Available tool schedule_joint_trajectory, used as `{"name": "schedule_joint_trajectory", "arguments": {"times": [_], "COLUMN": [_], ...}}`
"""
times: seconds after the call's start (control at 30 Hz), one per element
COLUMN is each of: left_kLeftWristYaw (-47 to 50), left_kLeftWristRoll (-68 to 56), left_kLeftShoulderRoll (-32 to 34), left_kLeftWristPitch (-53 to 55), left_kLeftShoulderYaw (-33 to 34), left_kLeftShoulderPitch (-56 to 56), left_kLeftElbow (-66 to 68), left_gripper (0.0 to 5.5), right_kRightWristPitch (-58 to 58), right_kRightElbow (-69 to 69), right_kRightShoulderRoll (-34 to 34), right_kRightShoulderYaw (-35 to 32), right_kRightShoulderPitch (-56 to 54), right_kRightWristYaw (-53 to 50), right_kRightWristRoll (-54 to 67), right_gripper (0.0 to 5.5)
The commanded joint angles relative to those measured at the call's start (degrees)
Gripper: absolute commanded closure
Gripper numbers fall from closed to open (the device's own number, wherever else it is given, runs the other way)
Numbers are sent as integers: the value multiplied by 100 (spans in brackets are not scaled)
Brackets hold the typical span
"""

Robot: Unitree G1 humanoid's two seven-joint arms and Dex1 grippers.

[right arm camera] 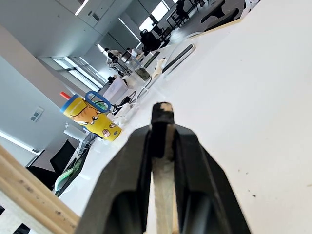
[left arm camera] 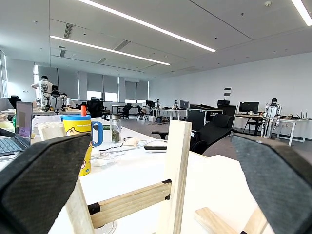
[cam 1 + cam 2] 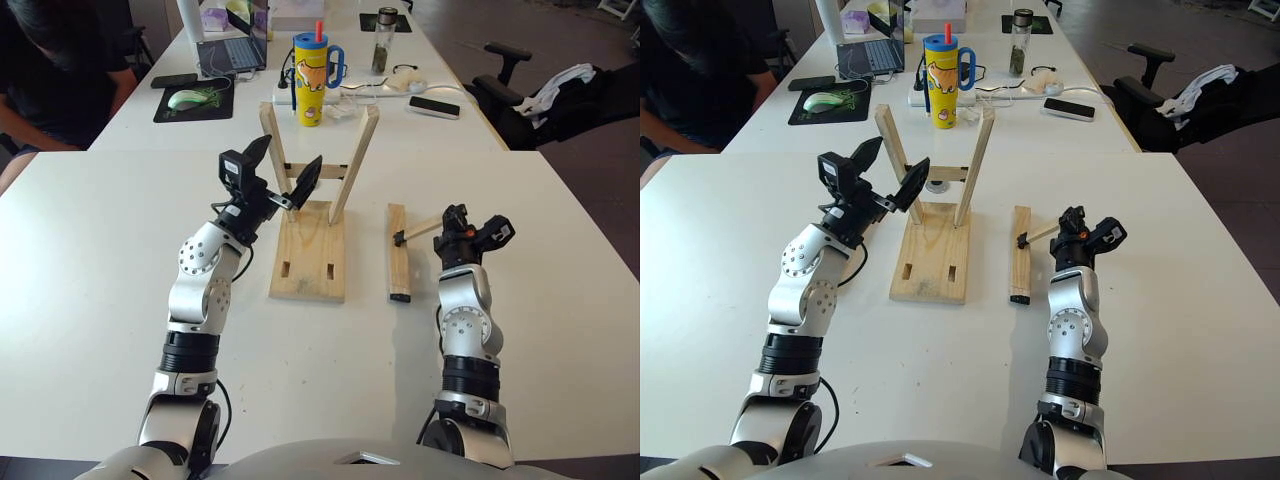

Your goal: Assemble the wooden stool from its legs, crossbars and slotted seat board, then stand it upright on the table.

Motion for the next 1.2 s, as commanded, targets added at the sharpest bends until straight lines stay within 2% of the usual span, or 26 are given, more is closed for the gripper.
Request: {"name": "schedule_joint_trajectory", "arguments": {"times": [0.03, 0.27, 0.73, 1.03, 1.2], "left_kLeftWristYaw": [8, 96, 667, 1023, 1068], "left_kLeftWristRoll": [-1, 55, 415, 679, 749], "left_kLeftShoulderRoll": [14, -19, -116, -200, -249], "left_kLeftWristPitch": [63, 55, -156, -263, -262], "left_kLeftShoulderYaw": [8, -19, -32, -94, -177], "left_kLeftShoulderPitch": [-141, -88, -81, 83, 194], "left_kLeftElbow": [18, -38, -181, -448, -534], "left_gripper": [24, 24, 24, 24, 24], "right_kRightWristPitch": [-42, 144, 502, 452, -129], "right_kRightElbow": [-16, -57, 629, 743, 492], "right_kRightShoulderRoll": [29, -207, -538, -715, -776], "right_kRightShoulderYaw": [-30, 173, 1386, 1898, 1967], "right_kRightShoulderPitch": [139, 178, 413, 723, 1252], "right_kRightWristYaw": [-107, -180, -233, 197, 675], "right_kRightWristRoll": [-189, -667, -2497, -3113, -3066], "right_gripper": [505, 505, 505, 505, 505]}}
